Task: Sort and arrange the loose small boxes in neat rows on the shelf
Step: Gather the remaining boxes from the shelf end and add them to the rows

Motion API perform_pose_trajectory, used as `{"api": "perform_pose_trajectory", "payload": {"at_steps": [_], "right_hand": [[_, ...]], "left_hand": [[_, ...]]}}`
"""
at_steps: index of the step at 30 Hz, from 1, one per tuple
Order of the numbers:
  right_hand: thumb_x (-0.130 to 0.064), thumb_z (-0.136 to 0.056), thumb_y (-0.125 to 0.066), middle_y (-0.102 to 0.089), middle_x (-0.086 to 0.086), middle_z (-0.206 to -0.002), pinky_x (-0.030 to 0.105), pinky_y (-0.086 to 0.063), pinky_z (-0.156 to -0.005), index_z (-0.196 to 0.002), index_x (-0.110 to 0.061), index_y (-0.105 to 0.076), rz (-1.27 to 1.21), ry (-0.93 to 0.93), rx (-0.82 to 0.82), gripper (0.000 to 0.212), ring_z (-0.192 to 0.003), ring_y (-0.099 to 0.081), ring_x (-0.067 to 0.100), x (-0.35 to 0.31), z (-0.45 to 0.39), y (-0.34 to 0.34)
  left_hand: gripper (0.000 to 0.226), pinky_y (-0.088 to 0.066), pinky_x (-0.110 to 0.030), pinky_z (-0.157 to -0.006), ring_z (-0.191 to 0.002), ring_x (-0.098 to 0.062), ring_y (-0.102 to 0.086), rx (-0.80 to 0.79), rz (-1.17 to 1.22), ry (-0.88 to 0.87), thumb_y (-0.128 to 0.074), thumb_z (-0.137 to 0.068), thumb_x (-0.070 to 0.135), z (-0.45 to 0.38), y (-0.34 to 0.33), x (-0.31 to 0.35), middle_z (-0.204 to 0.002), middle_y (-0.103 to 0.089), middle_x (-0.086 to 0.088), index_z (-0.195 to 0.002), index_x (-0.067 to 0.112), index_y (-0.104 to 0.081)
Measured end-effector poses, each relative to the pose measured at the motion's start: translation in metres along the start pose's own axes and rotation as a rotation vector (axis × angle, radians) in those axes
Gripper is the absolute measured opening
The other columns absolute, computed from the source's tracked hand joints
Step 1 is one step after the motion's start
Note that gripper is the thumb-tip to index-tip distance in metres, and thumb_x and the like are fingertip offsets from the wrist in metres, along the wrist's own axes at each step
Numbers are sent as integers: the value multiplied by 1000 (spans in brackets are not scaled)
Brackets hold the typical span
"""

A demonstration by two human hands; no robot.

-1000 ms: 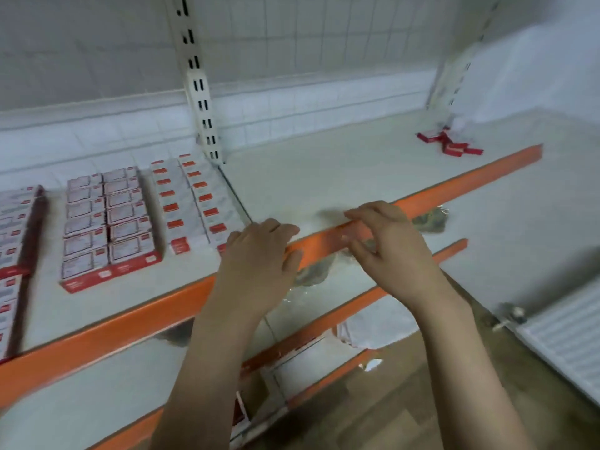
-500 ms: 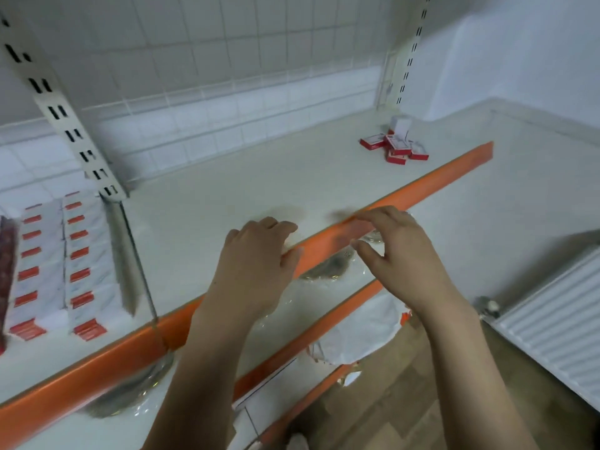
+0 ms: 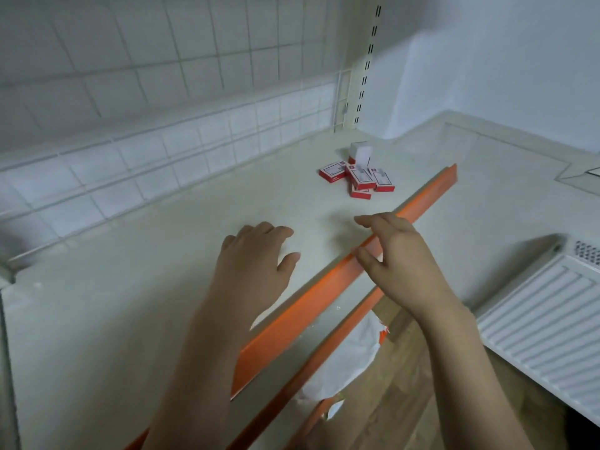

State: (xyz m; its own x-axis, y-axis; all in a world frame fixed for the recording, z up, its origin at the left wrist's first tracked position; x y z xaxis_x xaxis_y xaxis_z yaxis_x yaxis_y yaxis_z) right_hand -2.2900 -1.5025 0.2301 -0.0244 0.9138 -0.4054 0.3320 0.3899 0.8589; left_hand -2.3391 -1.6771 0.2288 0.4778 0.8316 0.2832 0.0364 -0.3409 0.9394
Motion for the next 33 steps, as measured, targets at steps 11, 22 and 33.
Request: {"api": "perform_pose_trajectory", "payload": {"at_steps": [11,22,33], "right_hand": [[-19,-84,-64,-57,7,-119,30,-36,-94,-124,-13,-56,-15,99,-40,41,-112,-50,27,71,-68,3],[-24,-90,-55,-51,7,-125,35,-37,-94,-131,-13,-49,8,183,-120,44,-115,-45,26,141,-138,12],[-14,-84,-62,-32,8,-145,33,-30,-103,-144,-11,-25,119,342,-317,71,-131,-32,25,130,-253,-27]], "left_hand": [[41,-35,-34,-99,-117,-16,-47,20,-25,83,-42,-95,40,-72,-32,36,-126,-53,6,-134,27,-44],[42,-35,-32,-97,-119,-17,-45,47,-33,166,-43,-94,41,-133,-64,81,-130,-50,6,-135,29,-43],[43,-39,-35,-94,-115,-21,-49,130,-54,322,-48,-92,38,-141,-51,59,-126,-54,2,-133,25,-47]]}}
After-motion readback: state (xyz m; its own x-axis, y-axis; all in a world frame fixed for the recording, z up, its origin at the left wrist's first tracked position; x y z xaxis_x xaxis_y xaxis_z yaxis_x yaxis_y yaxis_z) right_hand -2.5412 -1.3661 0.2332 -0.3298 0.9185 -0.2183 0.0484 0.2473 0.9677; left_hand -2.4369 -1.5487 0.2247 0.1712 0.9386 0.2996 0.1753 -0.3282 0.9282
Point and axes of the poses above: each hand's wrist, its own z-axis away from the middle knuckle, its own y-axis out of the back of the hand, x = y × z, the point moved 7 cm from there along -z, towards the middle knuckle
